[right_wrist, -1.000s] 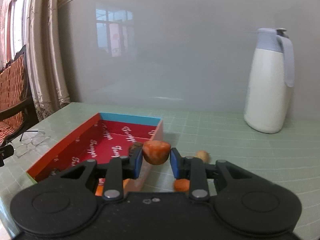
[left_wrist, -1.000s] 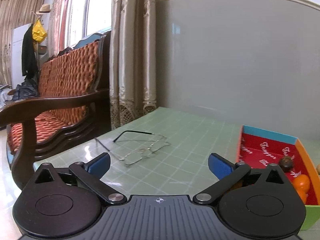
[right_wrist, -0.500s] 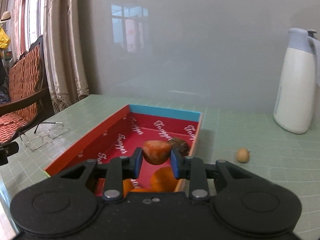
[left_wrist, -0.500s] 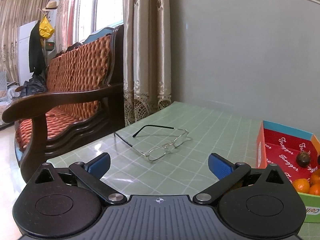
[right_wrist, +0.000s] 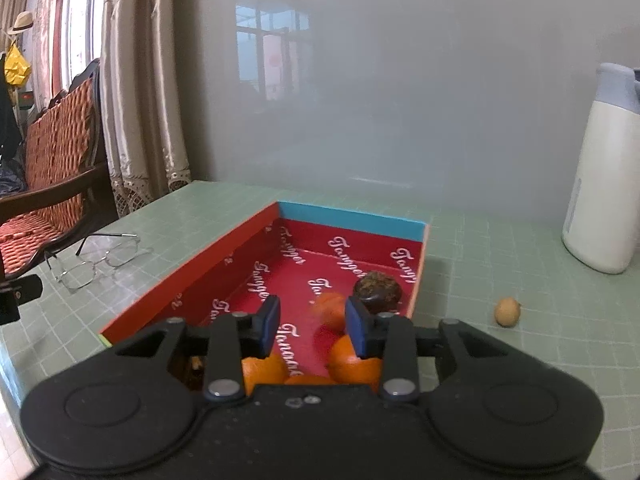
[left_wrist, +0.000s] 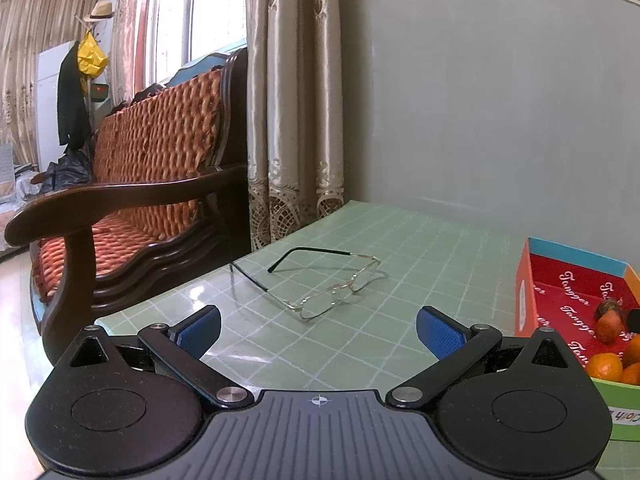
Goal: Organize fruits
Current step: 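Withdraw the right gripper from the box back over the table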
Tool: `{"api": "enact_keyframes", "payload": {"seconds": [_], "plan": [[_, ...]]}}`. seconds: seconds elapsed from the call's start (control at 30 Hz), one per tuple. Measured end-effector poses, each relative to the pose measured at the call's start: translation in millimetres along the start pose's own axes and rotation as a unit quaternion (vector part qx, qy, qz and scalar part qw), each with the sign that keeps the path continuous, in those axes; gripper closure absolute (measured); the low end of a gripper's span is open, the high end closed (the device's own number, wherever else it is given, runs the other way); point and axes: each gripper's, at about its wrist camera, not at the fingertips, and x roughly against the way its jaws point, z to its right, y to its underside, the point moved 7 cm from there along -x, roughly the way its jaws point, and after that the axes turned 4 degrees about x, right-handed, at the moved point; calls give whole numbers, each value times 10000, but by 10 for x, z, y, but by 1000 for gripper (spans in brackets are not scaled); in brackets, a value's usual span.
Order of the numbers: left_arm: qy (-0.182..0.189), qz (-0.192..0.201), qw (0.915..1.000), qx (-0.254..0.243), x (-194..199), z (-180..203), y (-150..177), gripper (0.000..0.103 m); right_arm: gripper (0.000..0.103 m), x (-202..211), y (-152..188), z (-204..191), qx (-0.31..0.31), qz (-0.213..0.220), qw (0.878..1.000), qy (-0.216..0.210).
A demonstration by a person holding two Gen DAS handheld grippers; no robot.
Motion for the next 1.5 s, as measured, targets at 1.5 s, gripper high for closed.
{"api": "enact_keyframes", "payload": {"seconds": [1.5], "plan": [[1763, 164, 9796, -948, 693, 2049, 139, 0, 59, 953, 259, 1822, -669, 168, 9873, 1432]]}}
